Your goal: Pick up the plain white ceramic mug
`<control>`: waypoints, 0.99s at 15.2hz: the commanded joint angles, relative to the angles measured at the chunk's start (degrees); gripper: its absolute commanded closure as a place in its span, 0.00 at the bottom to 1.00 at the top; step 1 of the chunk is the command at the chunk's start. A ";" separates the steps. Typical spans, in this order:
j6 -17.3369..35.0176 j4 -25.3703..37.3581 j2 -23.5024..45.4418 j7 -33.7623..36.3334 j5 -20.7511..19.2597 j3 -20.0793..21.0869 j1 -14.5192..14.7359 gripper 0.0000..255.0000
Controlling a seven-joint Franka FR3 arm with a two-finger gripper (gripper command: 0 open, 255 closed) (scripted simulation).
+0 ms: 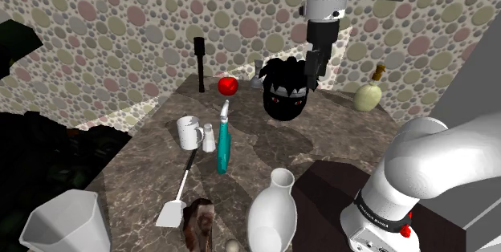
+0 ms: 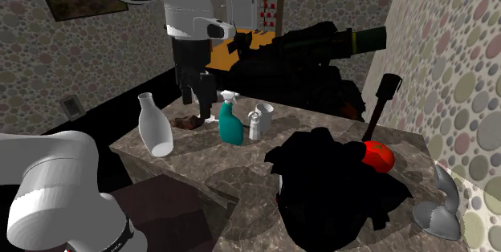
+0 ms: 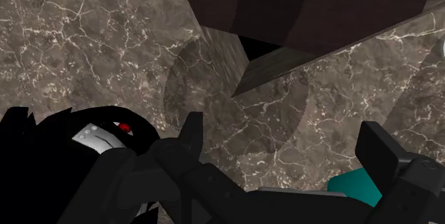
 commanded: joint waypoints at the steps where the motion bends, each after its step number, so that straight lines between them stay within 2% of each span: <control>1: 0.00 0.00 0.00 0.00 0.00 0.00 0.00 0.00; 8: 10.08 3.20 13.93 2.52 2.41 2.43 0.87 0.00; 15: 17.74 10.02 28.95 4.80 3.50 4.68 1.64 0.00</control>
